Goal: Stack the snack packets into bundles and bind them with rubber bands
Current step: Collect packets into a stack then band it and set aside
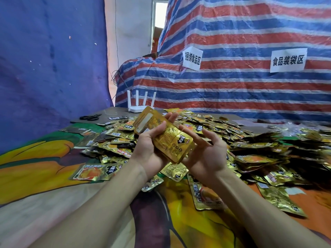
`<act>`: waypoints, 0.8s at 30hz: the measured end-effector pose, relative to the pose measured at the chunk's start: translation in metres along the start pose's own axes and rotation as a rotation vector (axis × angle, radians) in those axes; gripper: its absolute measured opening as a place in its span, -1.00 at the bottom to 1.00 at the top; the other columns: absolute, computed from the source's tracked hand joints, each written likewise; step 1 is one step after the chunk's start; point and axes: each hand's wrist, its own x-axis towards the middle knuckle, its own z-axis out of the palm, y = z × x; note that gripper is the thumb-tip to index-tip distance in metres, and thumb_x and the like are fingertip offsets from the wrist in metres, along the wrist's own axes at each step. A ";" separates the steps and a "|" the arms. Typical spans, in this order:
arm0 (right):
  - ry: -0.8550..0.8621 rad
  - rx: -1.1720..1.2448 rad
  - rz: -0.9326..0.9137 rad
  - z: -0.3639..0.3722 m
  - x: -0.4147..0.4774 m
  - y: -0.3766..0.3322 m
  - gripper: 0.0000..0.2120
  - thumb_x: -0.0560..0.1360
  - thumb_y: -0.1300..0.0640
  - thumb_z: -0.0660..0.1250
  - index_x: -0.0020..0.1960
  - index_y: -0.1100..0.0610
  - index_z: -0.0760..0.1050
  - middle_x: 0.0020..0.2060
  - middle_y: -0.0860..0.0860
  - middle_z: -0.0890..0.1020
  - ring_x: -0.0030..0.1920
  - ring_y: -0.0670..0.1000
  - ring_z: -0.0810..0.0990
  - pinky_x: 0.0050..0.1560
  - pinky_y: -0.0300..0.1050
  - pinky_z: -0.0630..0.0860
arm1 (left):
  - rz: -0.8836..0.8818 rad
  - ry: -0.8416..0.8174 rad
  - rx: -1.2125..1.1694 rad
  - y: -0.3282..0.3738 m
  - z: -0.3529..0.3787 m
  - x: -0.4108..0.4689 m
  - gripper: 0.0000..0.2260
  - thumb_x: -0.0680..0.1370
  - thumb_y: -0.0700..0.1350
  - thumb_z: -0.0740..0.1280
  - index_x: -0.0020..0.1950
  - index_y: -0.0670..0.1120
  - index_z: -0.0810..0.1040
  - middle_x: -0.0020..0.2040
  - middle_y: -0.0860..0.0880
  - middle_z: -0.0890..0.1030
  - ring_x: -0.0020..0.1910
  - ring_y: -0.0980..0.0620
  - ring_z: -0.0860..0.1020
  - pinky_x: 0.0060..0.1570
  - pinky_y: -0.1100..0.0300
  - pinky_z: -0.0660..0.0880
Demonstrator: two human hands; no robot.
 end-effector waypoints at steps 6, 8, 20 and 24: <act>-0.116 0.045 0.119 0.001 -0.002 -0.001 -0.42 0.60 -0.22 0.06 0.34 0.12 0.60 0.37 0.26 0.53 0.39 0.28 0.49 0.35 0.26 0.43 | 0.000 -0.037 0.033 0.000 -0.001 0.000 -0.75 0.56 -0.11 0.29 0.11 -0.04 0.74 0.22 0.02 0.68 0.10 -0.04 0.69 0.11 -0.10 0.62; -0.111 0.057 0.123 0.000 -0.003 -0.003 -0.44 0.58 -0.20 0.11 0.37 0.11 0.57 0.36 0.23 0.54 0.29 0.18 0.58 0.38 0.06 0.38 | 0.005 -0.055 0.045 -0.001 0.000 -0.001 -0.74 0.56 -0.11 0.30 0.16 -0.05 0.72 0.25 0.00 0.67 0.12 -0.06 0.68 0.15 -0.12 0.60; 0.012 -0.733 -0.239 0.002 0.000 -0.003 -0.63 0.46 -0.10 0.21 -0.06 0.07 0.71 -0.36 0.10 0.61 -0.38 0.08 0.58 -0.47 -0.15 0.44 | -0.033 -0.076 0.196 0.002 -0.003 -0.003 -0.70 0.58 -0.05 0.27 0.28 -0.04 0.61 0.30 0.03 0.64 0.22 -0.09 0.64 0.24 -0.21 0.54; -0.146 -0.699 -0.104 -0.002 -0.002 0.001 -0.67 0.48 0.00 0.42 0.22 0.04 0.62 -0.03 0.08 0.71 -0.07 0.12 0.70 -0.20 -0.05 0.61 | -0.011 0.030 0.268 0.000 -0.003 -0.001 -0.70 0.59 -0.04 0.26 0.28 -0.03 0.58 0.27 0.04 0.66 0.20 -0.05 0.65 0.22 -0.17 0.55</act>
